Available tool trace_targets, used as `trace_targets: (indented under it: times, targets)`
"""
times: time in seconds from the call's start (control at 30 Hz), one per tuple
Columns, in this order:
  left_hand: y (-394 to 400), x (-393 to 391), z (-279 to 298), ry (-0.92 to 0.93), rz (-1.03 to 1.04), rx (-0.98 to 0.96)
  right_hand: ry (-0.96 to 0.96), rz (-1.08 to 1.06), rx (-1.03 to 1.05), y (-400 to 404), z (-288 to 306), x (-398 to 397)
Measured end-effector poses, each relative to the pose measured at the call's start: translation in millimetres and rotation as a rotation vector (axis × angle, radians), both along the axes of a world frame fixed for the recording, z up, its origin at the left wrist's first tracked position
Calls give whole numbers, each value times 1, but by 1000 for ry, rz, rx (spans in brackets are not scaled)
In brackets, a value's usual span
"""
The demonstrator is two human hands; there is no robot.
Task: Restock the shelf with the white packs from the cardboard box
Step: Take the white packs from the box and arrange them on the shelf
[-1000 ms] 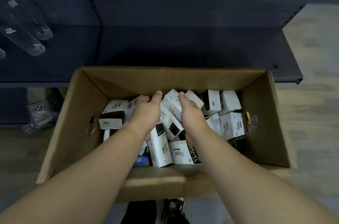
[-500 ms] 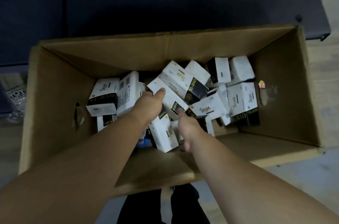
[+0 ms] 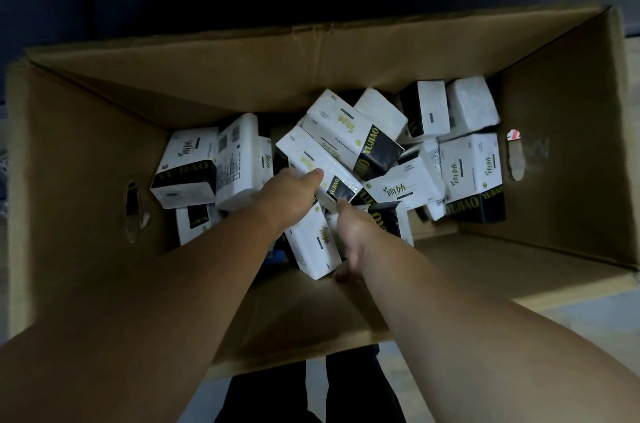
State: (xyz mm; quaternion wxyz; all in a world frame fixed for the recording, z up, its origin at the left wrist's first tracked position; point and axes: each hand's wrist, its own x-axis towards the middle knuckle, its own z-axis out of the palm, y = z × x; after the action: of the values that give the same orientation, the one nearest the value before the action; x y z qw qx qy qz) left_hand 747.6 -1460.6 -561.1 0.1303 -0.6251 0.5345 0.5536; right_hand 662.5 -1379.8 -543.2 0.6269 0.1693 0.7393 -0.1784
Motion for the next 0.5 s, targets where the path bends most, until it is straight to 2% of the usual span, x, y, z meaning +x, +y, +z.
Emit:
trace_targets:
  times: [0.17, 0.37, 0.5]
  targets:
    - [0, 3, 5, -29, -83, -28, -34, -127, 28, 0, 0, 3]
    - [-1, 6, 9, -68, -93, -105, 18, -237, -24, 0, -3, 1]
    - [9, 14, 9, -179, -281, -199, 10, -203, -77, -4, 0, 0]
